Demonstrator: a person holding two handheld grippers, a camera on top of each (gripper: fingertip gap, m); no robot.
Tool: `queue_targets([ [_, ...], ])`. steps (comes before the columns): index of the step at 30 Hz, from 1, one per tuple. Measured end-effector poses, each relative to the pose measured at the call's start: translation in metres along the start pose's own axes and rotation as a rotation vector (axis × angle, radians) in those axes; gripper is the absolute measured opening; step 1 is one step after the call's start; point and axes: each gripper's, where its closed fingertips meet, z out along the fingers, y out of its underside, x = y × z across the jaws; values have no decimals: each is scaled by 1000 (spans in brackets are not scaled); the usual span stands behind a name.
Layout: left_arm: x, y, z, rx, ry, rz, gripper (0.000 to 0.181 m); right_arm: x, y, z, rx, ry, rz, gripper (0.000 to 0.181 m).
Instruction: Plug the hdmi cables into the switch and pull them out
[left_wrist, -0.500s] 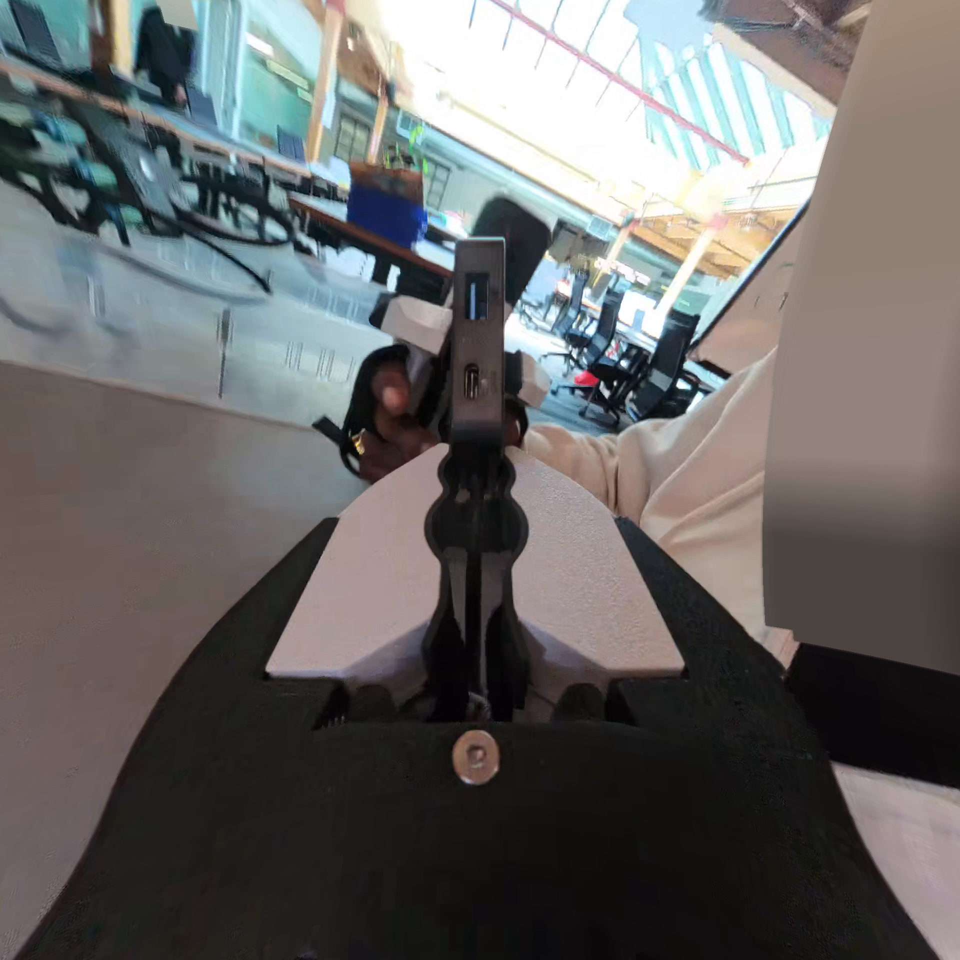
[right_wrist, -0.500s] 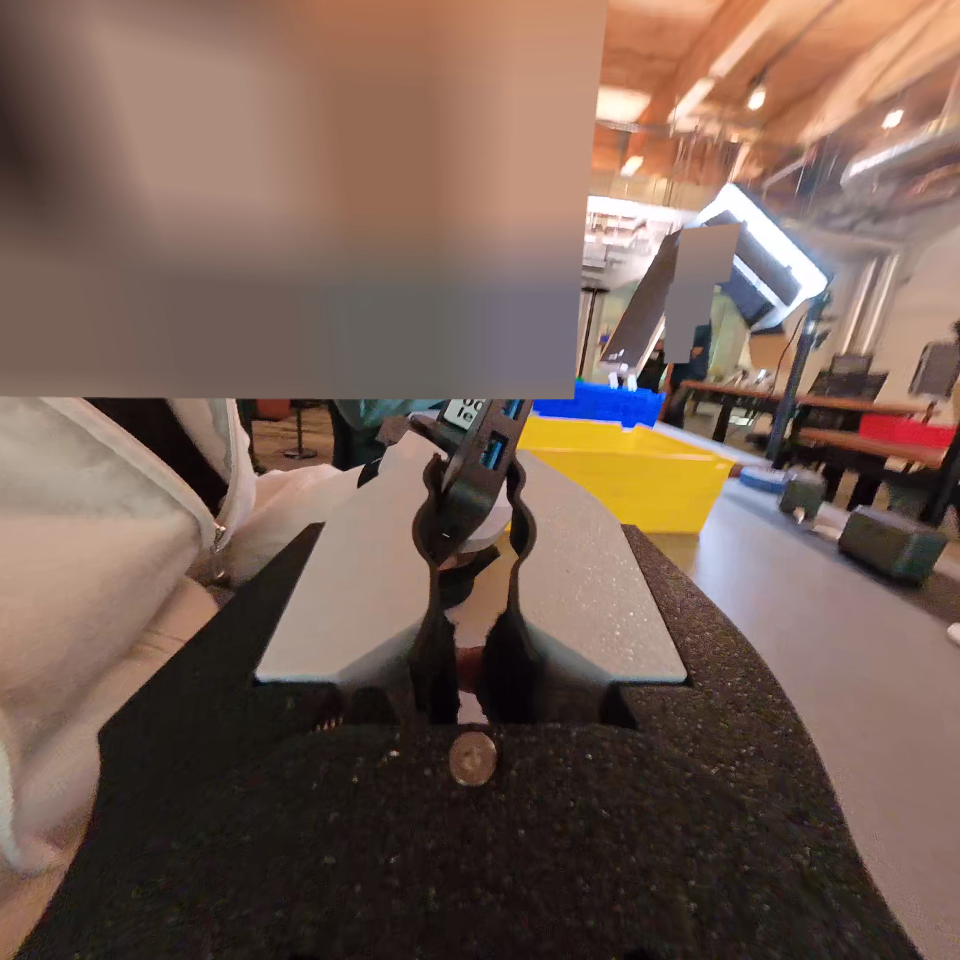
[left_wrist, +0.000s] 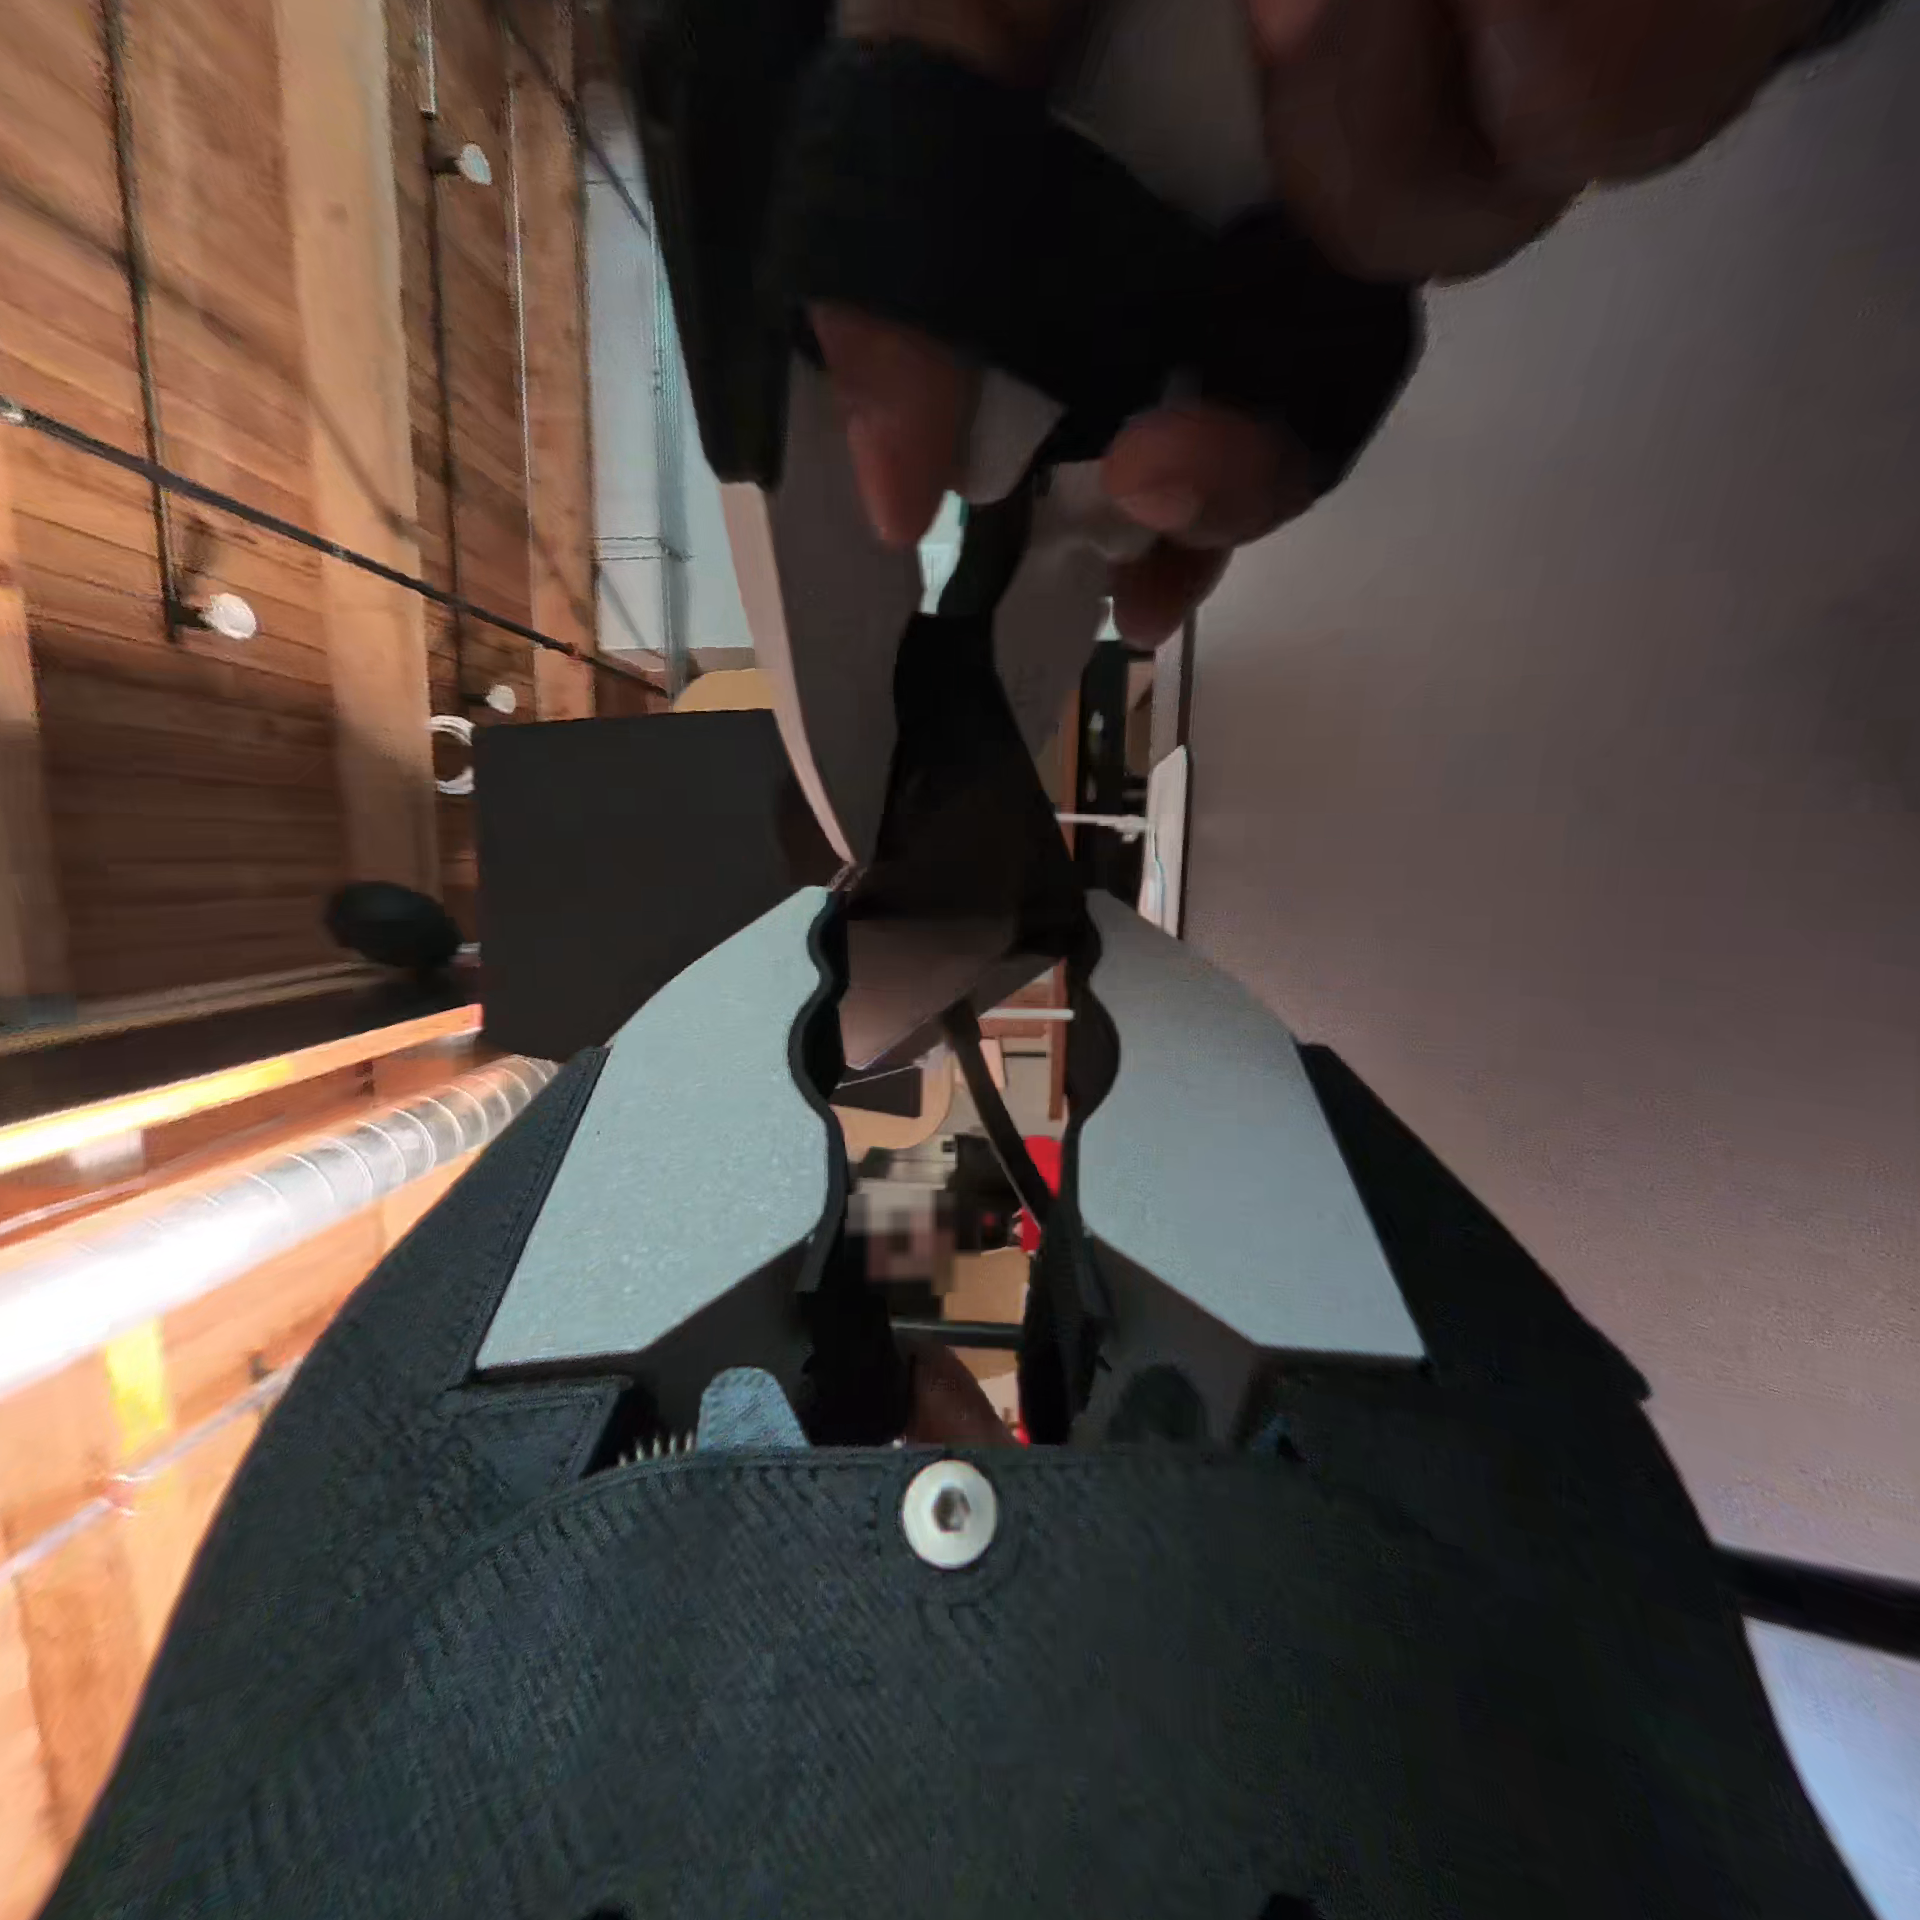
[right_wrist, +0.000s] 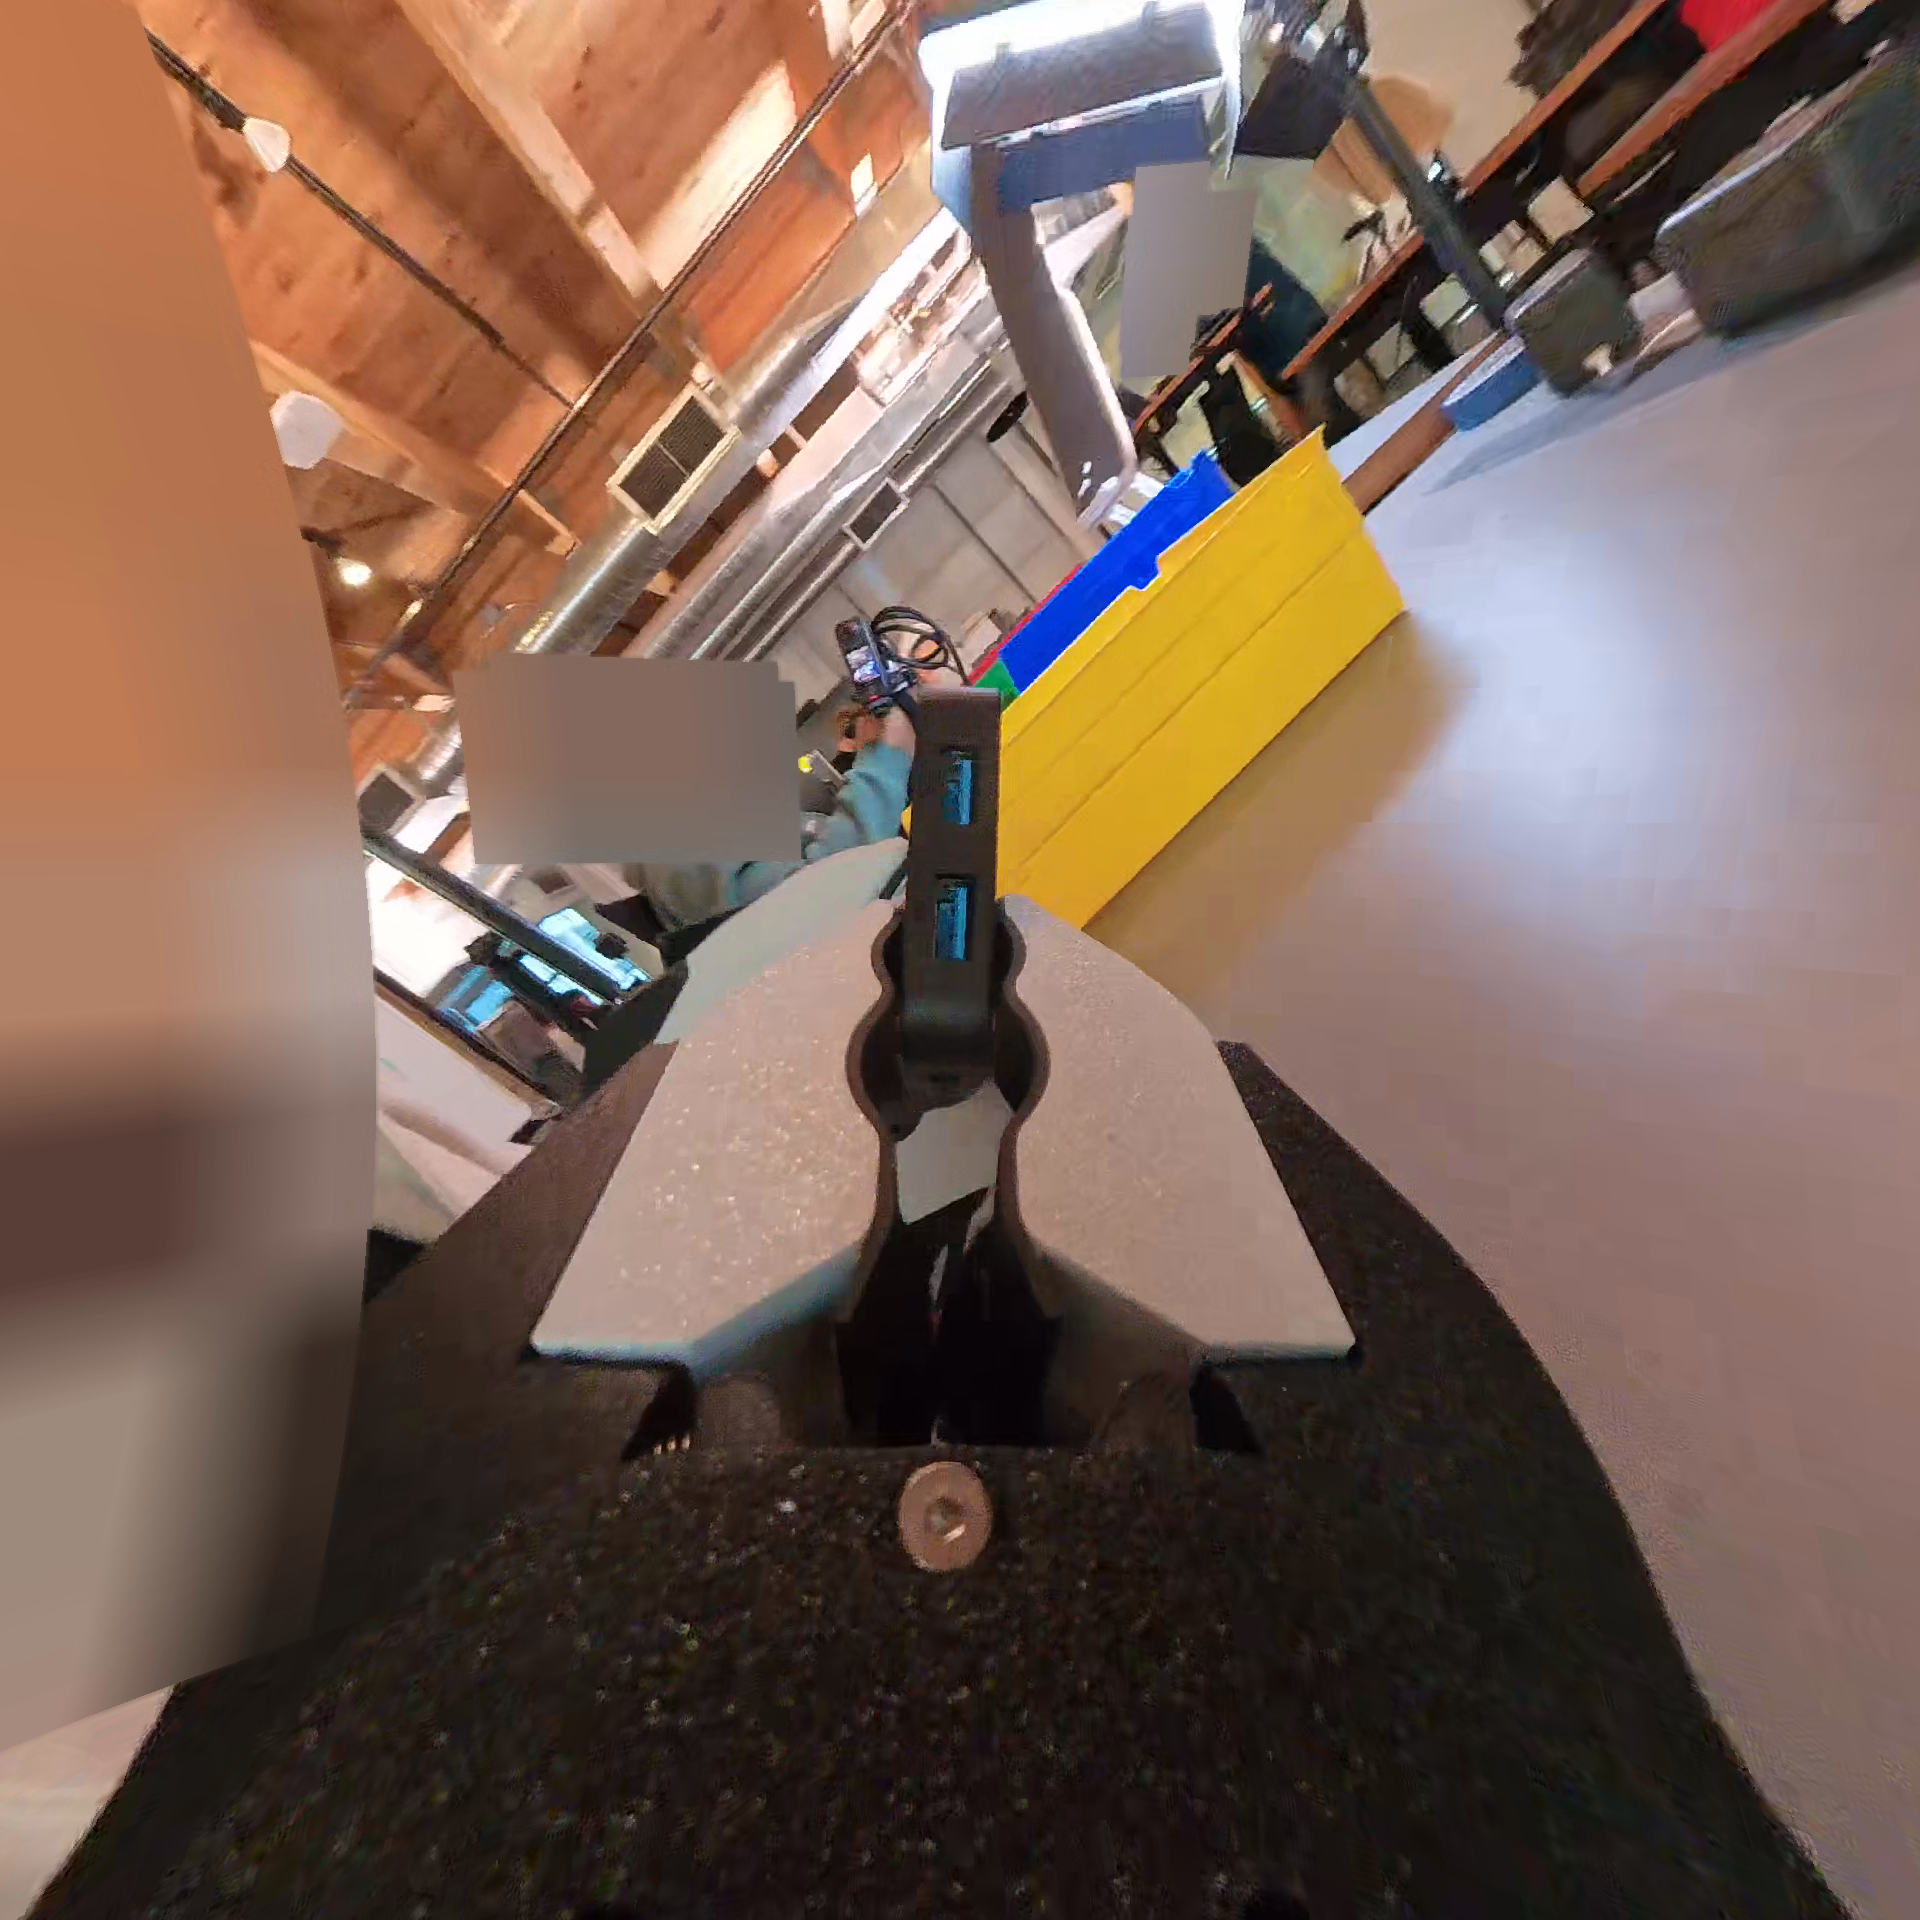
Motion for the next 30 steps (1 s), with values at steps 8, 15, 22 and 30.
queue_targets([
  [8,-37,2,-25,438,444,-1329,14,-45,4,-1,-59,-131,-433,47],
  [15,-27,-5,-51,585,623,-1291,14,-58,-8,-6,50,49,-1062,67],
  [22,-18,-26,-69,678,767,-1203,14,-58,34,5,-157,-107,-1062,43],
  [30,-52,16,-54,534,480,-1388,39,-68,9,-12,-61,-34,-1221,14],
])
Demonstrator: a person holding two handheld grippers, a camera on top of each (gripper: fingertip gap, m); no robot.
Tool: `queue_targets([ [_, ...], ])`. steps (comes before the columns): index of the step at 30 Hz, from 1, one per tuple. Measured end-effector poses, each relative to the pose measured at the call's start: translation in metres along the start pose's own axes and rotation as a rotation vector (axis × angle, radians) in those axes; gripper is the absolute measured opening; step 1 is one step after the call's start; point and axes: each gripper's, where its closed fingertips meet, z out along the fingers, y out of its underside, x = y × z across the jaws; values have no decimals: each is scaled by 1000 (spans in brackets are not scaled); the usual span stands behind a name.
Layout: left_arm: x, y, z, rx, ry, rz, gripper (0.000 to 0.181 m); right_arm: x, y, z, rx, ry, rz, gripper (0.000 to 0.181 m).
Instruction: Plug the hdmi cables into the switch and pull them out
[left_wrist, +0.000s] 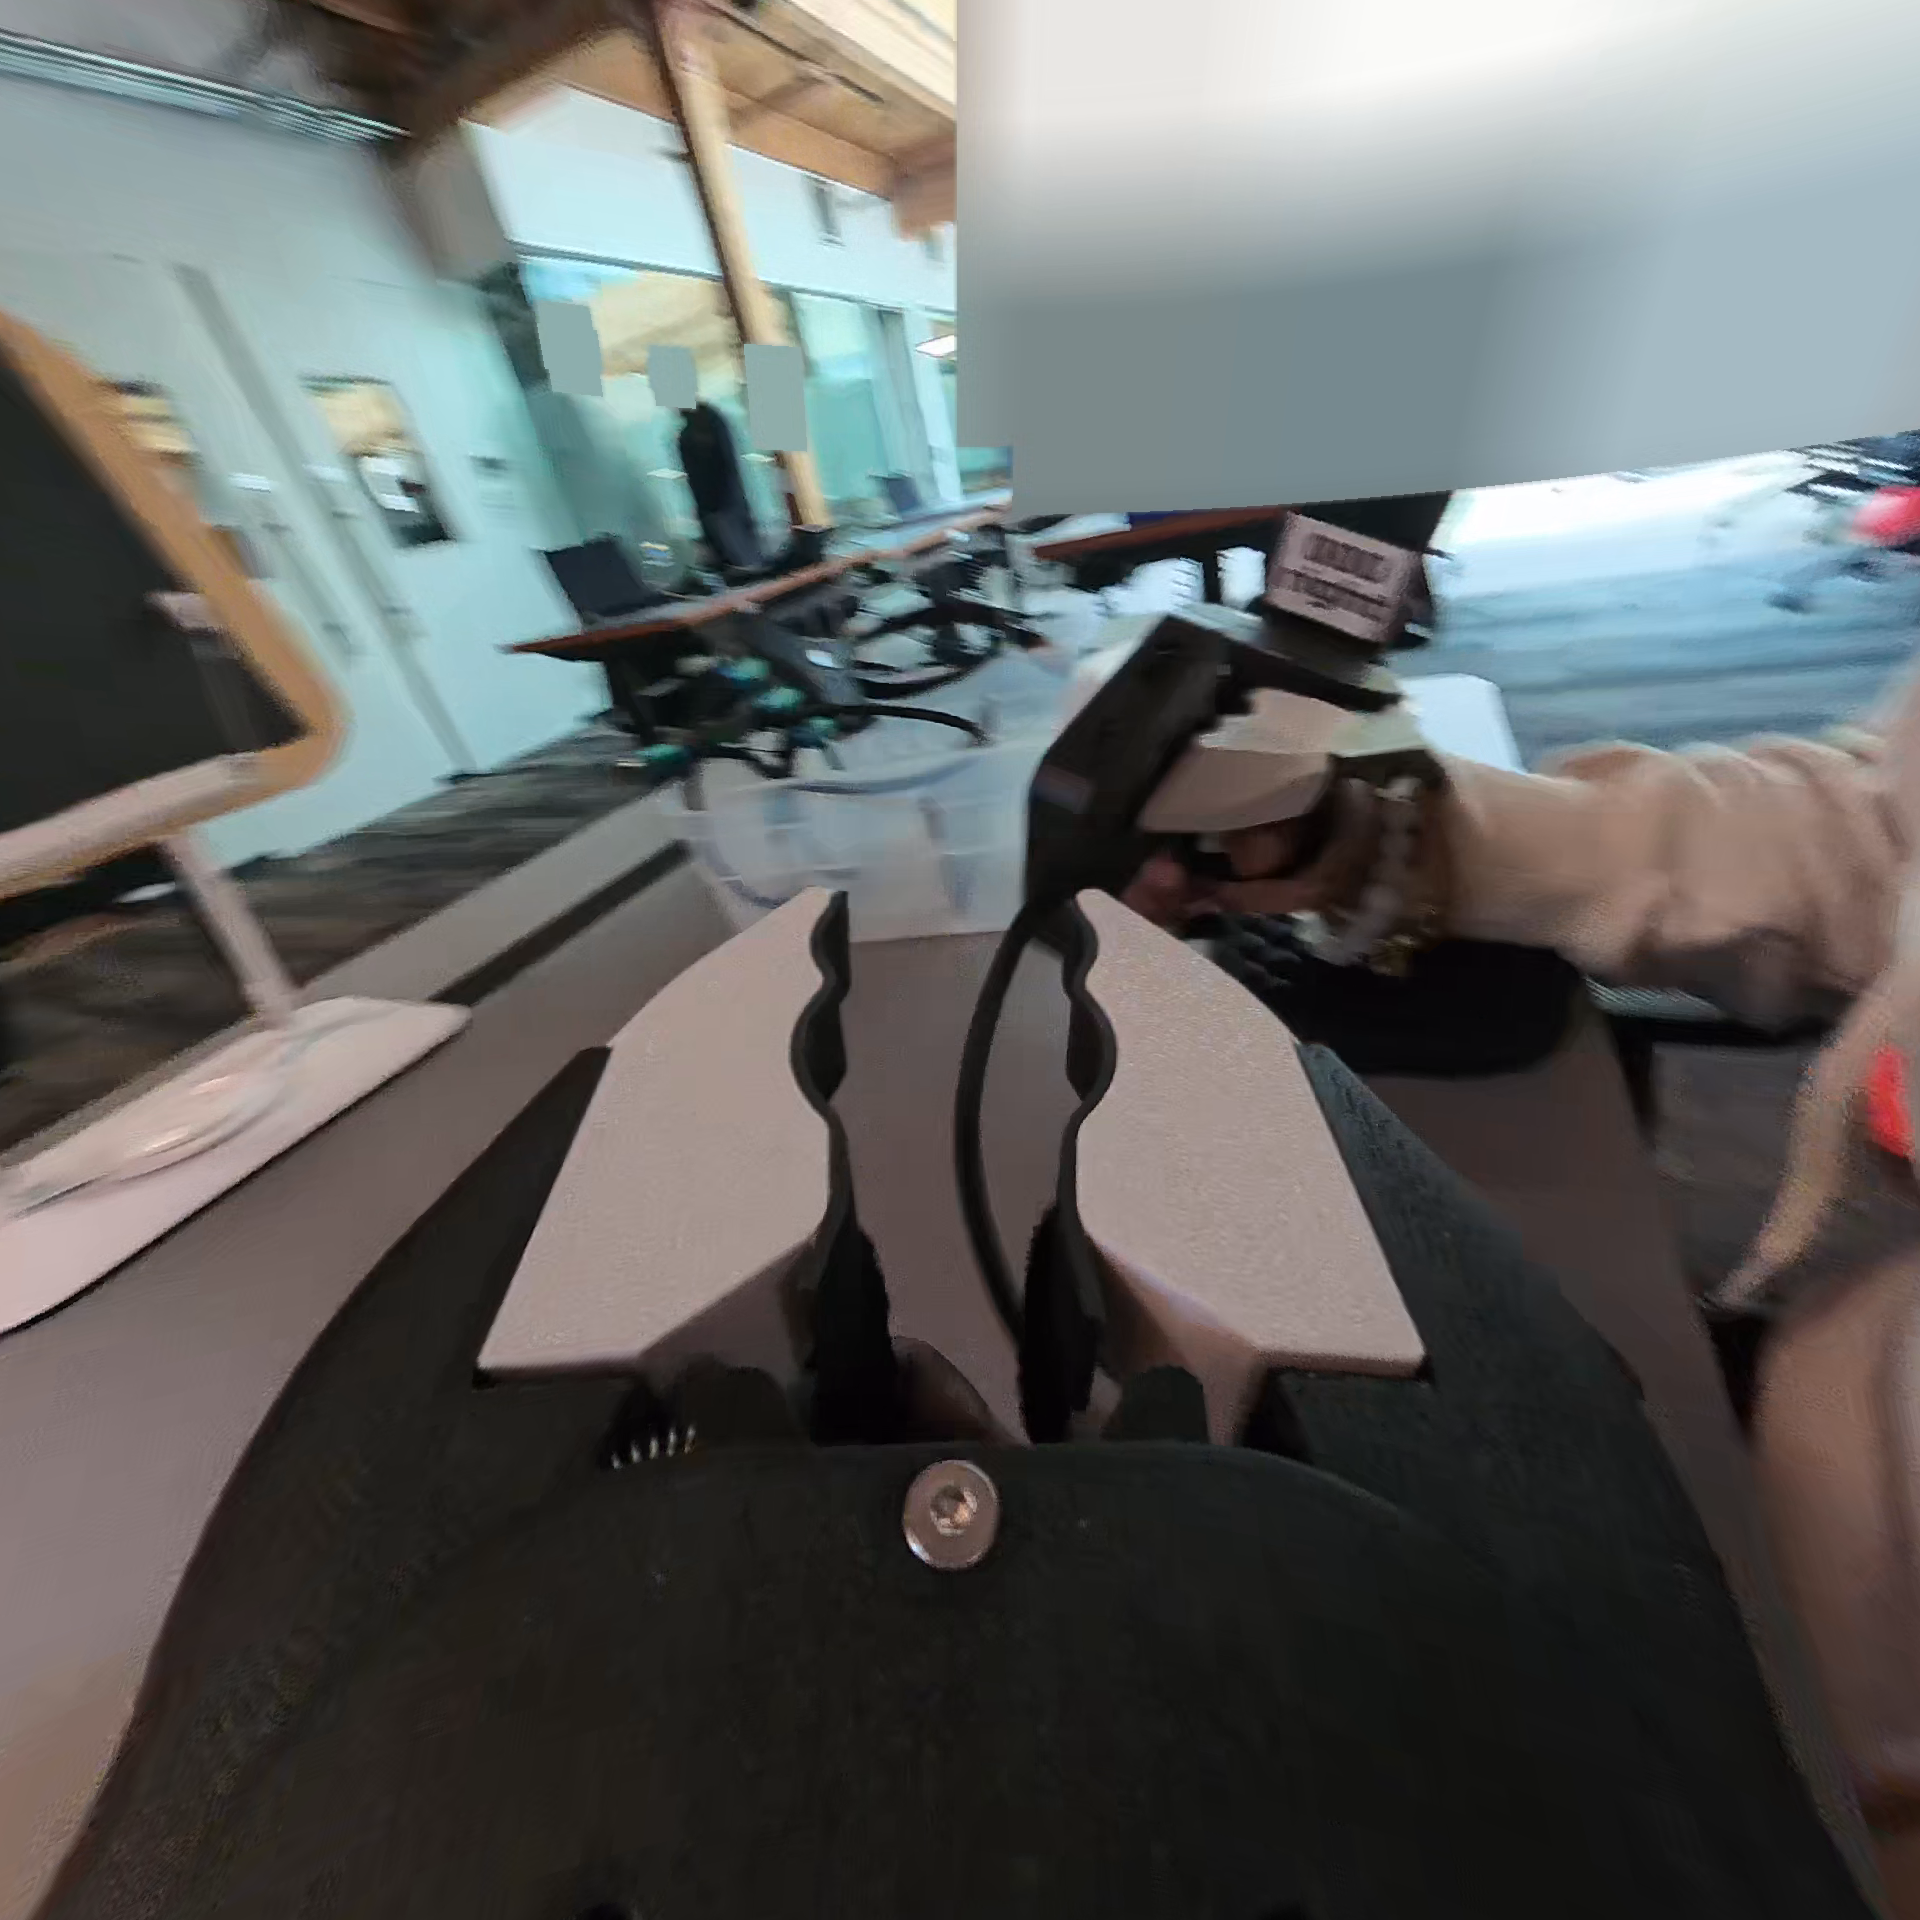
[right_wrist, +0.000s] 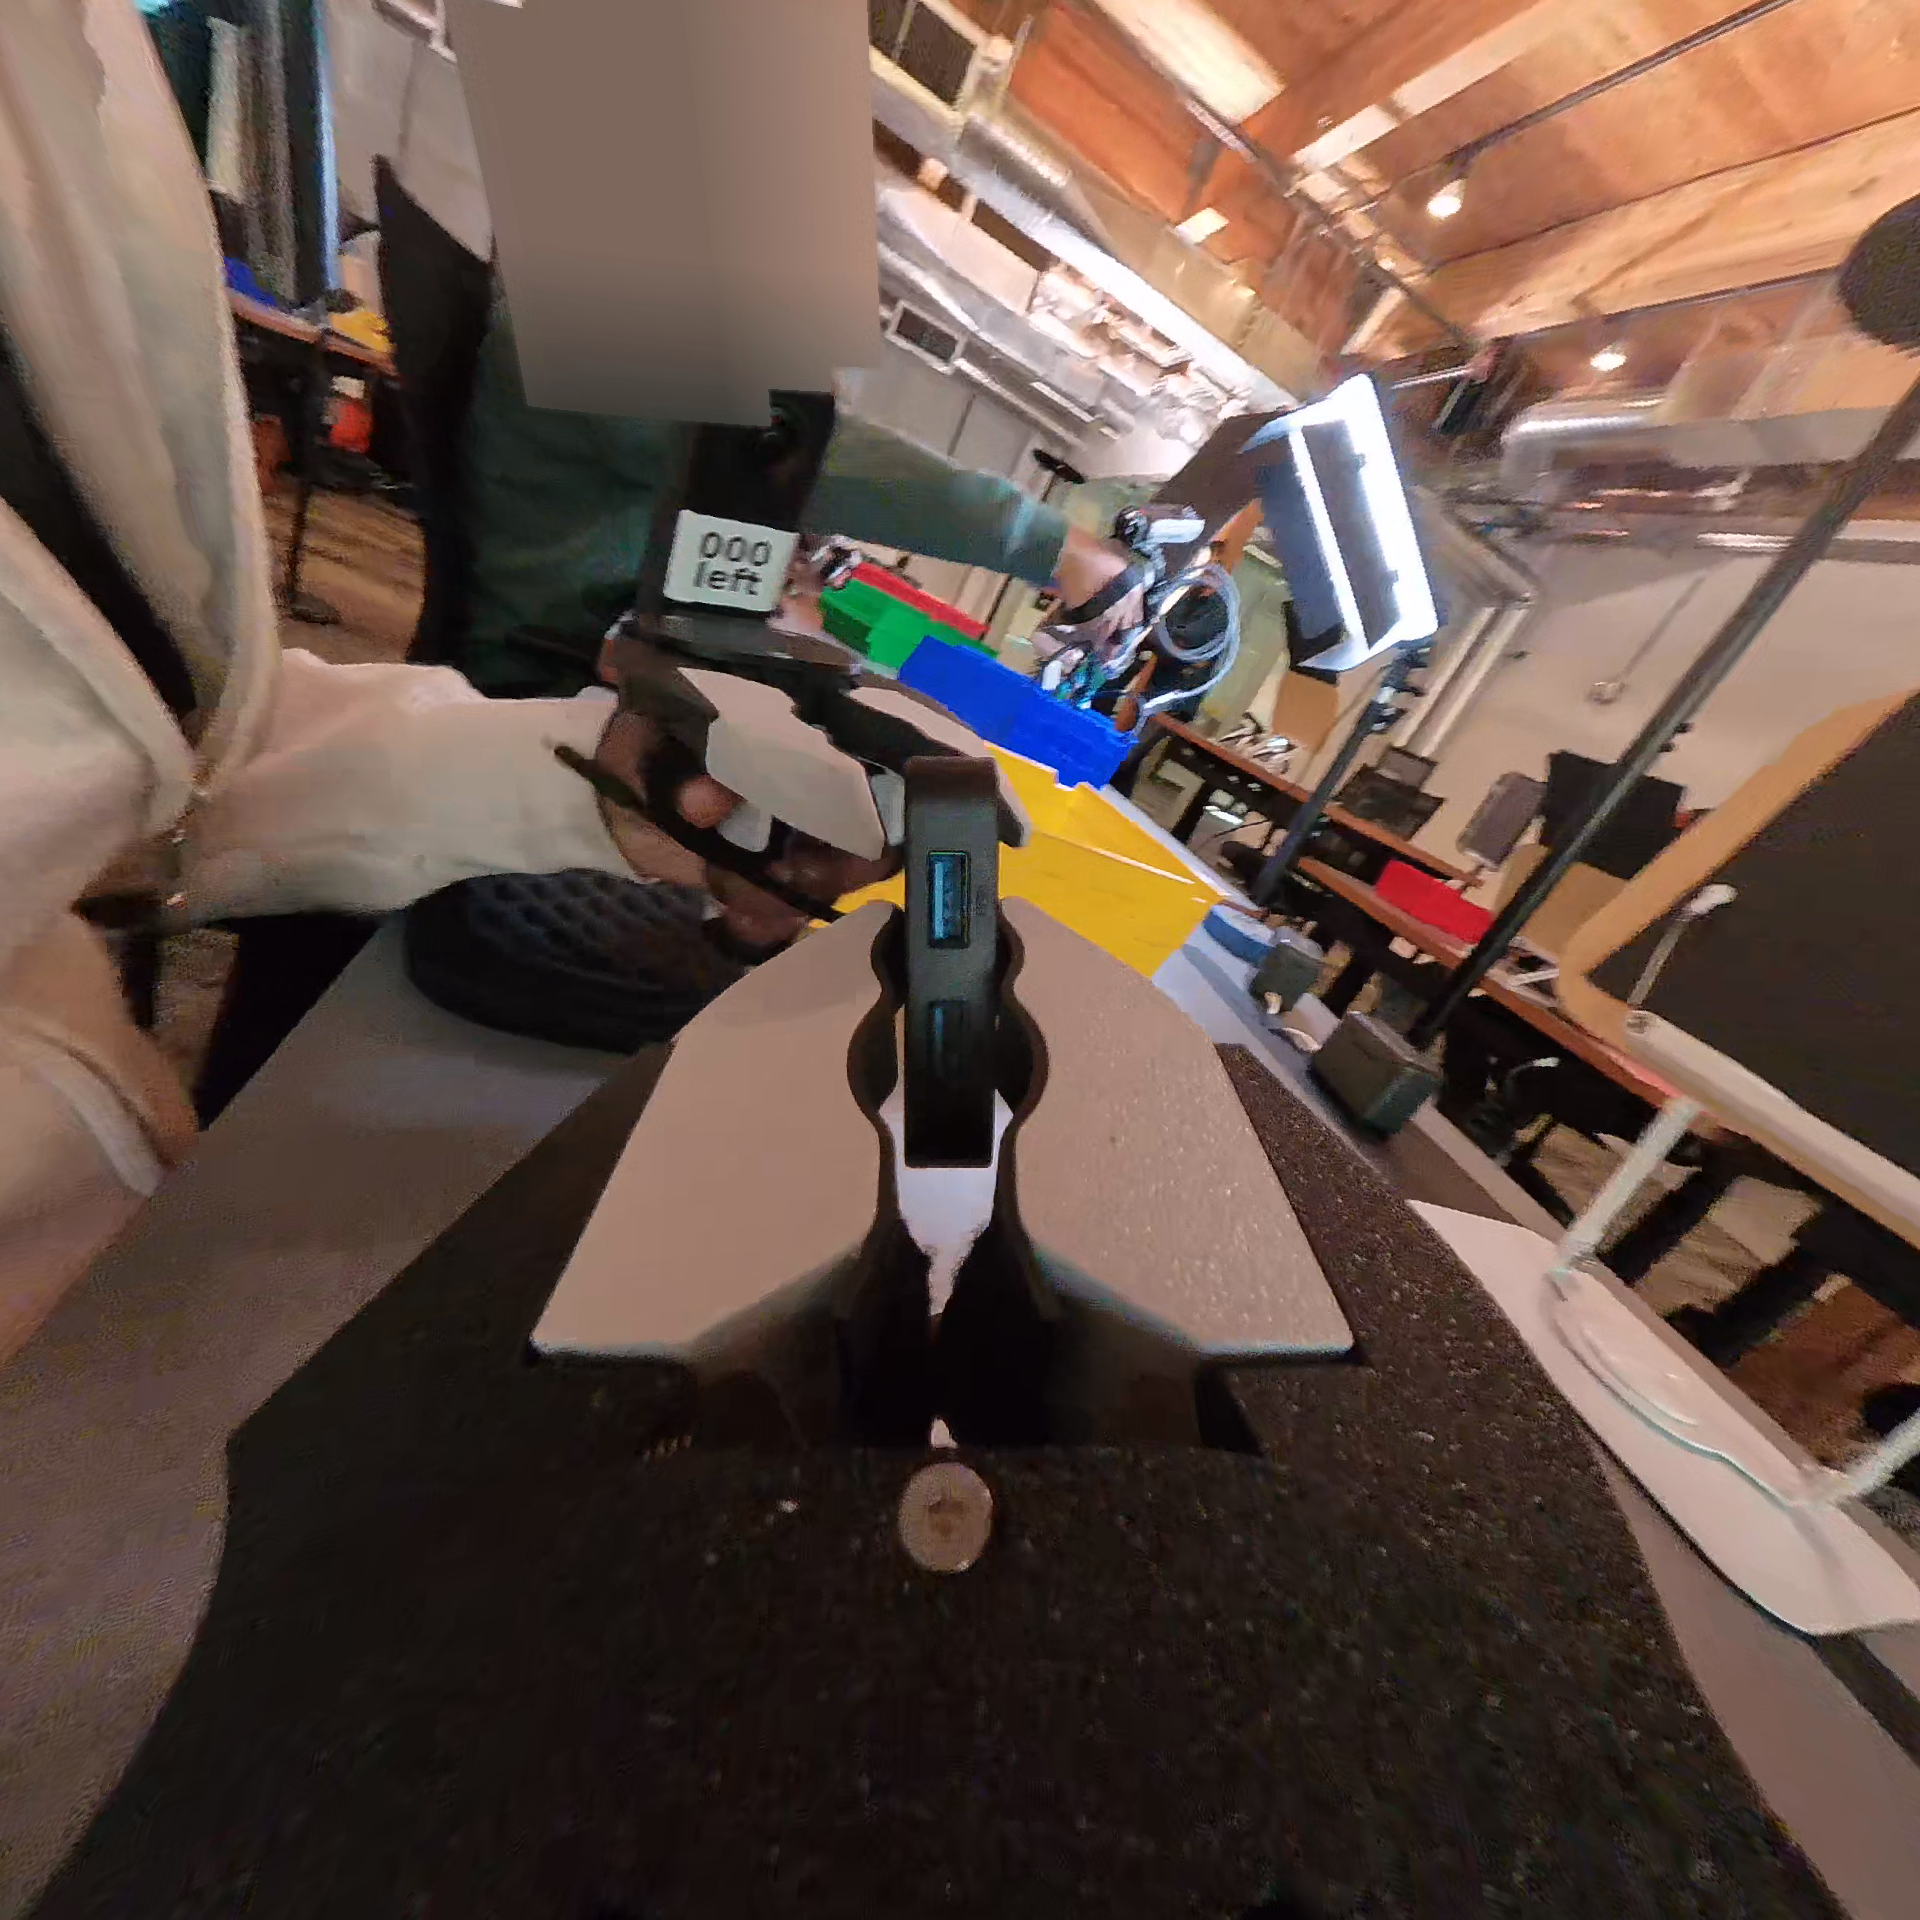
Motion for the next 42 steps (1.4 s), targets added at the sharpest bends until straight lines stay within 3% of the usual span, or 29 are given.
queue_targets([
  [4,-57,-25,-69,-15,-346,78,40,48,-15,-29,43,354,-121,14],
  [6,-79,-29,-114,-169,-429,216,39,58,-18,-36,33,458,-185,14],
  [8,-104,-22,-164,-456,-444,337,38,58,-19,-34,31,475,-210,13],
  [11,-124,4,-233,-913,-224,271,39,54,-14,-29,7,448,-202,14],
  [16,-152,51,-287,-1317,73,-145,39,48,-9,-21,-18,402,-204,14],
  [21,-164,116,-312,-1562,238,-416,38,48,-6,-21,-34,400,-204,14],
  [24,-148,139,-320,-1639,348,-551,39,49,-7,-24,-22,408,-189,13],
  [26,-143,147,-330,-1760,378,-555,30,50,-7,-24,-21,412,-185,13],
  [28,-142,148,-329,-1763,439,-431,24,50,-8,-24,-22,414,-192,14],
  [30,-152,144,-315,-1717,327,-352,16,50,-10,-25,-18,416,-203,13],
  [32,-164,126,-286,-1511,167,-361,15,49,-11,-26,-12,416,-200,13],
  [36,-188,67,-231,-935,-210,-447,12,49,-13,-26,-3,419,-199,14],
  [42,-167,7,-224,-507,-481,-408,11,48,-13,-24,-10,413,-206,14],
])
